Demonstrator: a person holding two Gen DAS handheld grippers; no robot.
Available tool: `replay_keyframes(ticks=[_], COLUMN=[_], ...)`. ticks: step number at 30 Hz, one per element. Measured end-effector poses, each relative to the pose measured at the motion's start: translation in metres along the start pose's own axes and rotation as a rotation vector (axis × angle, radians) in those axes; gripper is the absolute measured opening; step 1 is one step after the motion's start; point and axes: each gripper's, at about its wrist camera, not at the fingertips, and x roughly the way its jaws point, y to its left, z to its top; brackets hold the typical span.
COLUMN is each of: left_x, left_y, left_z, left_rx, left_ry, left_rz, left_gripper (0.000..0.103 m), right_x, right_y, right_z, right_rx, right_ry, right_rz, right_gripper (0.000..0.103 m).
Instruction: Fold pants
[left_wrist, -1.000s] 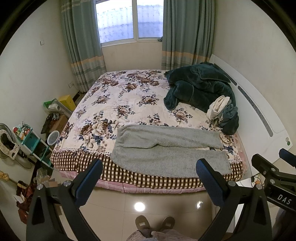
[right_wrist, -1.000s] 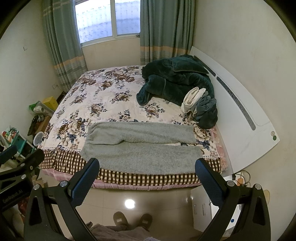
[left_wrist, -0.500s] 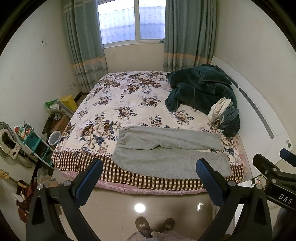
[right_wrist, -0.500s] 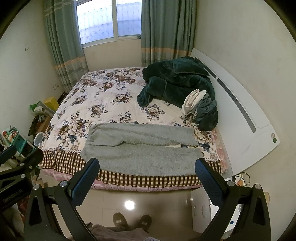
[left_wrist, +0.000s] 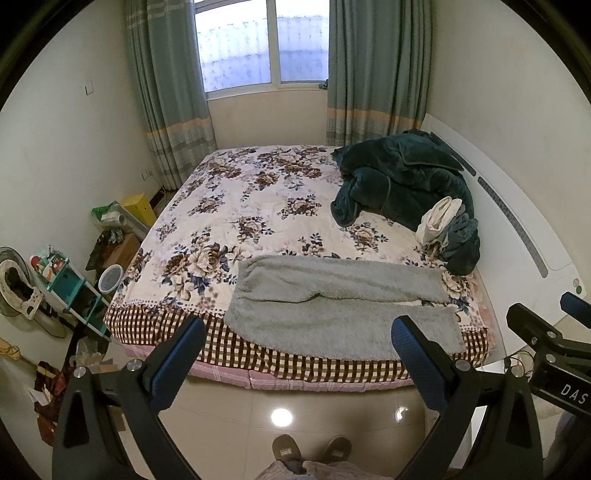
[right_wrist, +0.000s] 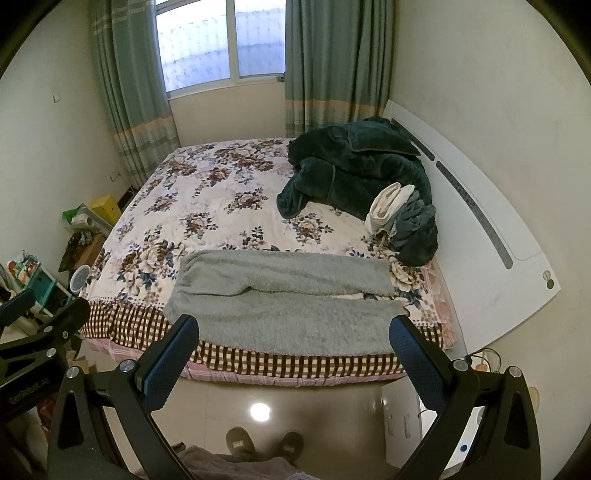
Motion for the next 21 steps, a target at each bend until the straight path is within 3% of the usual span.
replay_keyframes(ticks=[15,21], left_x=[0.009,0.025], left_y=[-0.011,-0.020], left_z=[-0.009,-0.010], left_rx=[-0.025,-0.056], left_ry=[0.010,-0.001], left_rz=[0.023,0.073], left_gripper=[0.103,0.103], right_x=[0.018,0.045], right_y=[-0.011,-0.032], right_z=[-0.005,-0.004], right_rx=[-0.026,-0.021], right_ry=[0.032,0.033], right_rz=[0.024,-0.006], right_gripper=[0.103,0.103])
